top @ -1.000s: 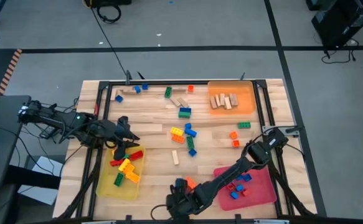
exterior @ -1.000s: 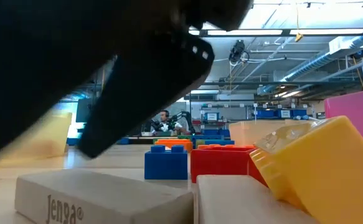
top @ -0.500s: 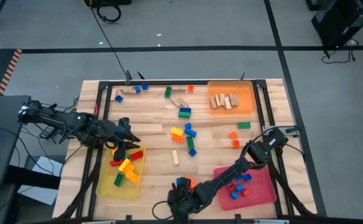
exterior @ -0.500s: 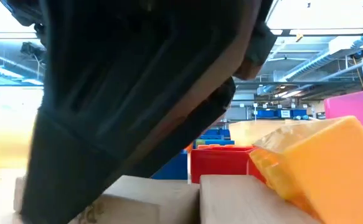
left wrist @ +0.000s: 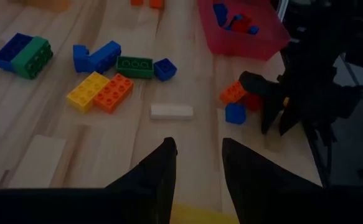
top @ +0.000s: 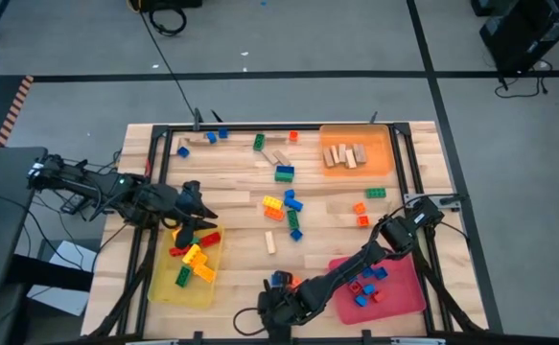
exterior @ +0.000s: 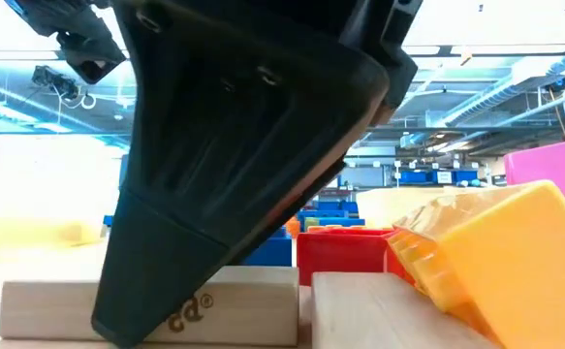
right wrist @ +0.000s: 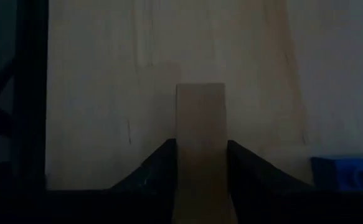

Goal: Sort blocks by size
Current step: Put the brown block into the orange bin

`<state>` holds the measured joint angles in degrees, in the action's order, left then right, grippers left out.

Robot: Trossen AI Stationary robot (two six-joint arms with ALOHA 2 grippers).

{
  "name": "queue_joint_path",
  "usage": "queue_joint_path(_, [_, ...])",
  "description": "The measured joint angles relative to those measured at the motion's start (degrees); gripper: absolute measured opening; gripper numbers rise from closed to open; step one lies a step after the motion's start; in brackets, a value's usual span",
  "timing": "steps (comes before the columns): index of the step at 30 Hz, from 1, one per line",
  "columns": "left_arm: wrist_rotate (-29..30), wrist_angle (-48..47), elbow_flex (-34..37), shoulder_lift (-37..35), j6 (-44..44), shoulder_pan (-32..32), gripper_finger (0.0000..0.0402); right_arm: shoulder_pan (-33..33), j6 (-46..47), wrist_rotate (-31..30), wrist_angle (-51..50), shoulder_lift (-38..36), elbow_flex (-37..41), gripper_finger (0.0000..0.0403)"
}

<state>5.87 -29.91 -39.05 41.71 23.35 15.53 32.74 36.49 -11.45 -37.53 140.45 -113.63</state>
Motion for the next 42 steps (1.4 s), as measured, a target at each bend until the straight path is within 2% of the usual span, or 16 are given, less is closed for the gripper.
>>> queue_joint_path(5, [0.0, 2.8, 0.0, 0.0, 0.0, 0.0, 0.0136, -0.9, -0.4, -4.2, -3.9, -1.5, -2.1, 0.0122])
queue_joint_path(10, [0.0, 6.0, 0.0, 0.0, -0.1, 0.0, 0.0136, -3.6, -2.1, -11.8, -7.6, -7.2, -2.5, 0.0122])
queue_joint_path(17, [0.0, 10.1, 0.0, 0.0, -0.5, 0.0, 0.0136, -8.1, -3.8, -22.5, -20.7, -17.9, -2.5, 0.0122])
queue_joint_path(20, [0.0, 11.0, 0.0, 0.0, -0.5, 0.0, 0.0136, -10.9, -1.6, -25.3, -28.0, -22.7, -2.5, 0.0122])
queue_joint_path(24, [0.0, 11.4, 0.0, 0.0, -0.5, 0.0, 0.0136, -15.0, 6.8, -30.0, -38.8, -29.3, 0.0, 0.0122])
queue_joint_path(28, [0.0, 12.5, 0.0, 0.0, -0.5, 0.0, 0.0136, -20.6, 12.5, -31.3, -40.7, -37.4, 11.1, 0.0122])
queue_joint_path(32, [0.1, 15.5, 0.0, 0.0, -0.5, 0.0, 0.0136, -27.6, 12.9, -28.3, -32.2, -48.6, 28.1, 0.0122])
queue_joint_path(37, [0.1, 19.9, 0.0, 0.0, -0.6, 0.0, 0.0136, -39.6, 12.5, -19.3, -18.2, -62.1, 48.4, 0.0122])
queue_joint_path(42, [0.1, 20.9, 0.0, 0.0, -0.6, 0.0, 0.0136, -54.6, 11.6, -10.3, -12.5, -70.3, 61.3, 0.0122])
